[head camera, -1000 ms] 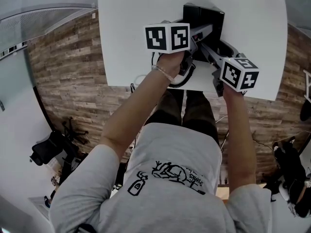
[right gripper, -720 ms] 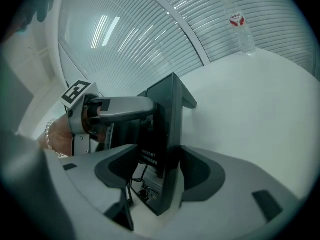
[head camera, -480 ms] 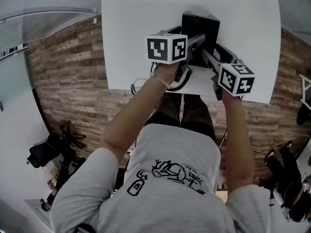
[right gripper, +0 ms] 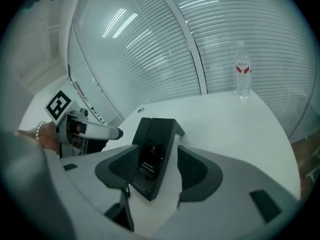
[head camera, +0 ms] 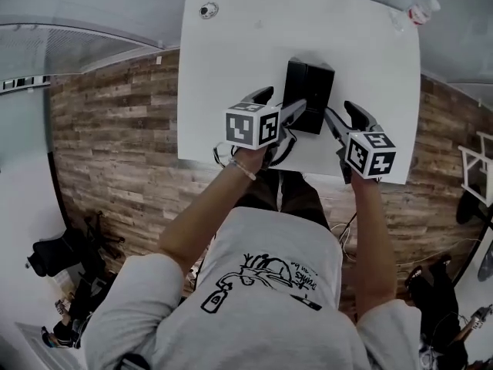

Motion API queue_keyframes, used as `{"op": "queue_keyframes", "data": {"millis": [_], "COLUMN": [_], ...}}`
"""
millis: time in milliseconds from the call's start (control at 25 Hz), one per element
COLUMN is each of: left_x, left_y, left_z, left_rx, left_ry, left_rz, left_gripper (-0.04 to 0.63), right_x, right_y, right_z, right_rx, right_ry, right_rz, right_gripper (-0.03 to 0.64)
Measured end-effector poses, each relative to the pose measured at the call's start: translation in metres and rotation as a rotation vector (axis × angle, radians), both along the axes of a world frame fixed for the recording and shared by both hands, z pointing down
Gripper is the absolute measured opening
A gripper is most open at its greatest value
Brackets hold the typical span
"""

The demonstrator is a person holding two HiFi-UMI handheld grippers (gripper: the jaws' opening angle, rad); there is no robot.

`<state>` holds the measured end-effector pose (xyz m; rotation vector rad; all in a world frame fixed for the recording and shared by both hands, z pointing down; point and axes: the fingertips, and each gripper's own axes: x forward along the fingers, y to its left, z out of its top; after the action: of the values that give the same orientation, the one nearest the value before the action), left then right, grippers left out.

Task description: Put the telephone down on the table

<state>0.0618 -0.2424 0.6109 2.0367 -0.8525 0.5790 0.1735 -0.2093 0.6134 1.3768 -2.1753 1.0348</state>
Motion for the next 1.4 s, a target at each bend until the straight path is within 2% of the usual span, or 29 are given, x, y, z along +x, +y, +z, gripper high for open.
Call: {"op": "queue_keyframes", "data": {"millis": [280, 320, 440, 520, 680, 880, 1400], "left_x": [-0.01, -0.012, -0.015, -0.015, -0.015, -0.012, -0.015], "left_y": [0.021, 0.024, 0.032, 0.034, 0.033, 0.035, 0.061], "left_z": [-0.048, -0.056, -0.082, -0.098, -0.135, -0.195, -0.298], "left_rx": [0.101, 0.118, 0.171, 0.213, 0.323, 0.476, 0.673], "left_ry": [0.006, 0.017, 0.065, 0.086, 0.103, 0.169, 0.278], "left_rz": [0.063, 0.068, 0.072, 0.077, 0.087, 0.103, 0.135], "left_gripper": [0.356, 0.323, 0.165, 0.107, 0.084, 0.072, 0.058], "right_x": [0.002, 0.0, -0.003, -0.003, -0.001, 0.003, -0.022], "right_y": [0.008, 0.011, 0.018, 0.019, 0.022, 0.027, 0.053], "right_z": [-0.047, -0.054, -0.079, -0.098, -0.138, -0.189, -0.304], "right_rx": [0.085, 0.1, 0.156, 0.205, 0.294, 0.382, 0.602], "right_ry": [0.052, 0.06, 0.1, 0.126, 0.157, 0.157, 0.152], "right_rz": [-0.012, -0.02, -0.044, -0.053, -0.062, -0.056, -0.089], "right_gripper": [0.202, 0.195, 0.172, 0.15, 0.115, 0.09, 0.067]}}
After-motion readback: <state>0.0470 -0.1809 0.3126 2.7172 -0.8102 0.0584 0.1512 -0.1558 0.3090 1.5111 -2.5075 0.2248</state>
